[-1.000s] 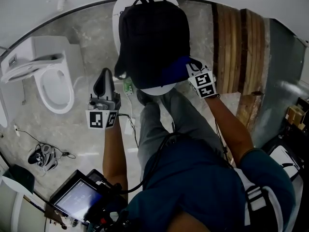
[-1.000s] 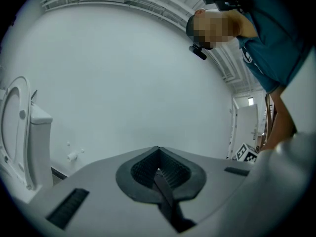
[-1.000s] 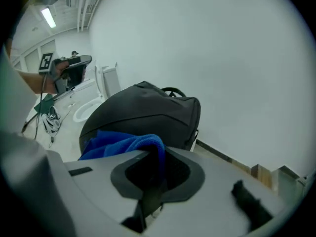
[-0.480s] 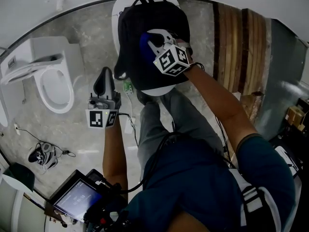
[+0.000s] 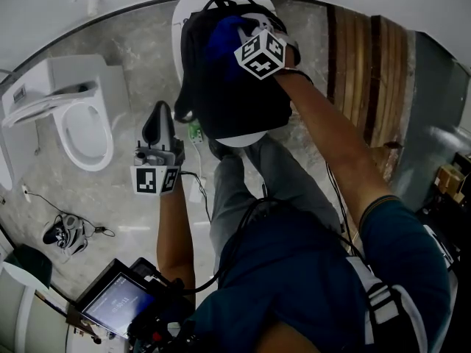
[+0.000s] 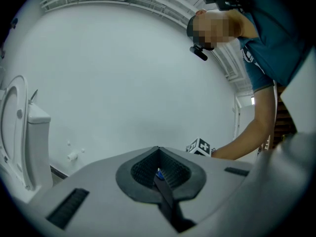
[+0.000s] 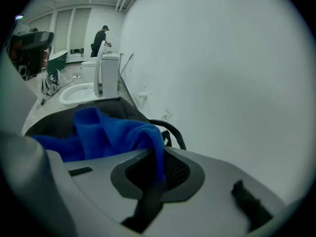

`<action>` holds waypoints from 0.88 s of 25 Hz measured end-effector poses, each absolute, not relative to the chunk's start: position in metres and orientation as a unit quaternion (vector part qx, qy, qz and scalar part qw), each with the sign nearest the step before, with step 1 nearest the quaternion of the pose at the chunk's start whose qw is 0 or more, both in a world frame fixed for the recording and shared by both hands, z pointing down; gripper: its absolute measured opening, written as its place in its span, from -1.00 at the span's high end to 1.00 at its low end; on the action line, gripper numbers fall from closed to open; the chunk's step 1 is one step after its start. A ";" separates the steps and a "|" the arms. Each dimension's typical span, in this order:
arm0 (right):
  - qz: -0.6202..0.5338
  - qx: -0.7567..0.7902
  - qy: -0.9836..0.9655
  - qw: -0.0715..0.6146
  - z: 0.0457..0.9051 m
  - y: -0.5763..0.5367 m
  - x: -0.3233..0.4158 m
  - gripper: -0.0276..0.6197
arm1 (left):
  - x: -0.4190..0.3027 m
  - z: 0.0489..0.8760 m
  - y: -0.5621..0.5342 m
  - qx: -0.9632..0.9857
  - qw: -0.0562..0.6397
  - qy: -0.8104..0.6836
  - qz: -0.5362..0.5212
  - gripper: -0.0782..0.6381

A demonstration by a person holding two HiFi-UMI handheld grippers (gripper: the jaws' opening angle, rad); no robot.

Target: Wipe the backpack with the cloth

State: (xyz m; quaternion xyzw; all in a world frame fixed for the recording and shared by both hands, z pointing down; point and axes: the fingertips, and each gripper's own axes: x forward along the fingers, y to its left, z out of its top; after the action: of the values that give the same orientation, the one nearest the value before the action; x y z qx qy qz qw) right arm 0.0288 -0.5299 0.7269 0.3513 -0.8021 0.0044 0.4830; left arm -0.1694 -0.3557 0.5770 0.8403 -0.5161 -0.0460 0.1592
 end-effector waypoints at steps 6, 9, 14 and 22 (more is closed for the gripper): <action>0.053 0.414 -0.784 0.459 0.713 -0.473 0.104 0.83 | -0.167 0.575 -0.355 0.843 0.159 -0.511 -0.042 0.77; 0.087 0.441 -0.783 0.430 0.706 -0.432 0.118 0.83 | -0.163 0.569 -0.356 0.847 0.158 -0.507 -0.042 0.77; 0.146 0.457 -0.780 0.402 0.707 -0.359 0.115 0.83 | -0.160 0.551 -0.349 0.853 0.156 -0.497 -0.037 0.77; 0.266 0.479 -0.749 0.371 0.744 -0.269 0.125 0.83 | -0.156 0.515 -0.324 0.866 0.146 -0.476 -0.033 0.77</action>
State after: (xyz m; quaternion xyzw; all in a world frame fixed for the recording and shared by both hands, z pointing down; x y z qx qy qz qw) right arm 0.1248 -0.2688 0.7444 0.4791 -0.7495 0.2663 0.3713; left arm -0.1563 -0.3244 0.5146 0.8663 -0.4765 -0.0327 0.1463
